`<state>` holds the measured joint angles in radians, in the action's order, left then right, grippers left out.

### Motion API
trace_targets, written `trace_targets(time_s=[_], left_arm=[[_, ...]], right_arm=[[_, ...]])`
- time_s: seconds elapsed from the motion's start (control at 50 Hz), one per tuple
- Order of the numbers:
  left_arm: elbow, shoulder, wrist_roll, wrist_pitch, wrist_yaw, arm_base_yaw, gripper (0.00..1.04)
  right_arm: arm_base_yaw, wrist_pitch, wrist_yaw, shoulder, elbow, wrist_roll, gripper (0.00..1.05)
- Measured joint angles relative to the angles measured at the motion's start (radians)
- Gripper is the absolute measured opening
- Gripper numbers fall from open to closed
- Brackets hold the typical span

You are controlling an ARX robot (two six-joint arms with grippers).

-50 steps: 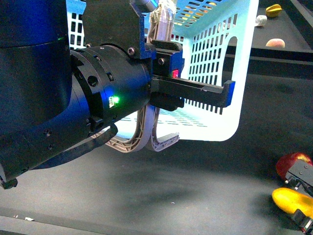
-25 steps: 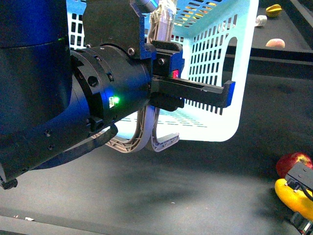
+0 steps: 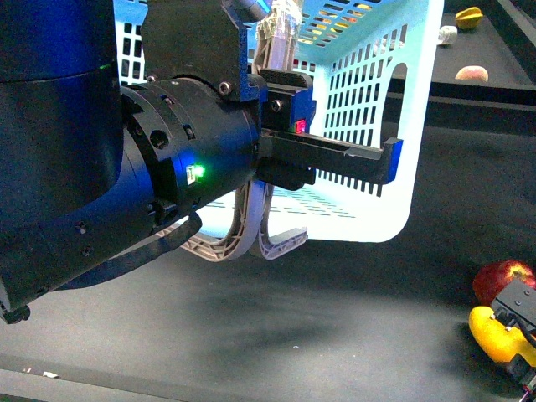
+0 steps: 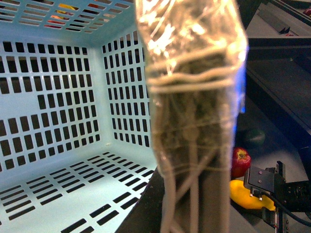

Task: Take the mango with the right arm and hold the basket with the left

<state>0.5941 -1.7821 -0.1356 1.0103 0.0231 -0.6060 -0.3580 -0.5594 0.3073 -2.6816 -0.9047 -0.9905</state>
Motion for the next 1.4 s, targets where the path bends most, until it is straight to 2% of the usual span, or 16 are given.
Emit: trace_targets(time_s=[0.16,0.56,0.7,0.82,0.92,1.06,1.32,1.4], left_arm=[[0.0,0.0,0.0,0.0,0.0,0.0,0.05],[0.0,0.0,0.0,0.0,0.0,0.0,0.05],[0.0,0.0,0.0,0.0,0.0,0.0,0.05],[0.0,0.0,0.0,0.0,0.0,0.0,0.05],[0.0,0.0,0.0,0.0,0.0,0.0,0.05],[0.0,0.0,0.0,0.0,0.0,0.0,0.05],[0.0,0.0,0.001,0.0,0.001,0.0,0.05],[0.0,0.0,0.0,0.0,0.001,0.0,0.05]], right_arm=[[-0.018,-0.019,0.041,0.072,0.051,0.056,0.56],[-0.051,-0.055,0.137,0.487,0.208,0.344,0.56],[-0.027,-0.064,0.184,0.681,0.26,0.549,0.56],[0.045,-0.103,0.202,0.848,0.311,0.754,0.56],[0.142,-0.132,0.165,0.95,0.338,0.917,0.56],[0.268,-0.134,0.12,1.021,0.338,1.045,0.56],[0.489,-0.148,0.024,1.039,0.283,1.19,0.56],[0.53,-0.164,0.004,1.028,0.266,1.221,0.56]])
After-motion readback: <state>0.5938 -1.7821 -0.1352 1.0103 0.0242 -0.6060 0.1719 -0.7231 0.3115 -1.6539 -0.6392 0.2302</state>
